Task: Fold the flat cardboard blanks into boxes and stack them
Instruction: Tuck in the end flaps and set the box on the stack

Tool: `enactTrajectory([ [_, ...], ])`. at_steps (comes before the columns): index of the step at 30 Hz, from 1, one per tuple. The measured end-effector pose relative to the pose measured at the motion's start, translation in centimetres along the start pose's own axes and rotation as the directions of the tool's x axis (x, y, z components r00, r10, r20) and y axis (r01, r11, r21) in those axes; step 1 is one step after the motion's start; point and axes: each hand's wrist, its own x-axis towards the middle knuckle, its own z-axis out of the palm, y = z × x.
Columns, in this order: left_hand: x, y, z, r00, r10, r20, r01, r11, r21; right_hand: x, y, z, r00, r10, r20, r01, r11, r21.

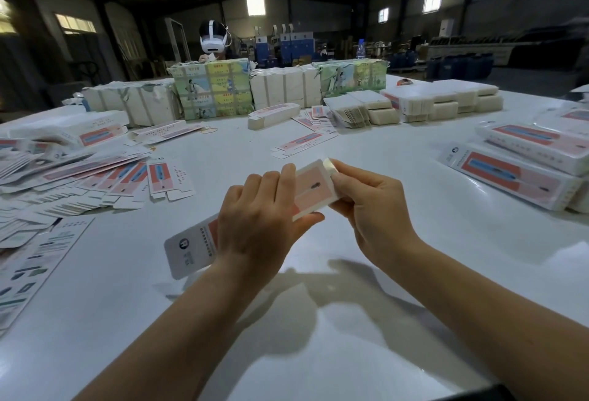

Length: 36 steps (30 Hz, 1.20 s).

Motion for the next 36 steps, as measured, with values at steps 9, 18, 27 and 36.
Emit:
enactTrajectory([
  [9, 0.1, 0.5, 0.6, 0.999, -0.026, 0.039, 0.024, 0.998, 0.058, -0.8, 0.8, 0.4, 0.991, -0.109, 0.073, 0.124, 0.964, -0.236],
  [18, -0.3, 0.2, 0.4, 0.997, -0.053, 0.048, 0.053, 0.999, 0.006, -1.5, 2.0, 0.4, 0.934, -0.315, 0.167, 0.348, 0.7, -0.624],
  [27, 0.0, 0.6, 0.0, 0.979, -0.155, 0.131, 0.169, 0.981, -0.096, -1.0, 1.5, 0.4, 0.973, -0.23, -0.037, 0.199, 0.904, -0.379],
  [36, 0.0, 0.9, -0.5, 0.98, -0.142, 0.139, 0.152, 0.986, -0.068, -1.3, 2.2, 0.4, 0.976, -0.214, -0.046, 0.185, 0.92, -0.346],
])
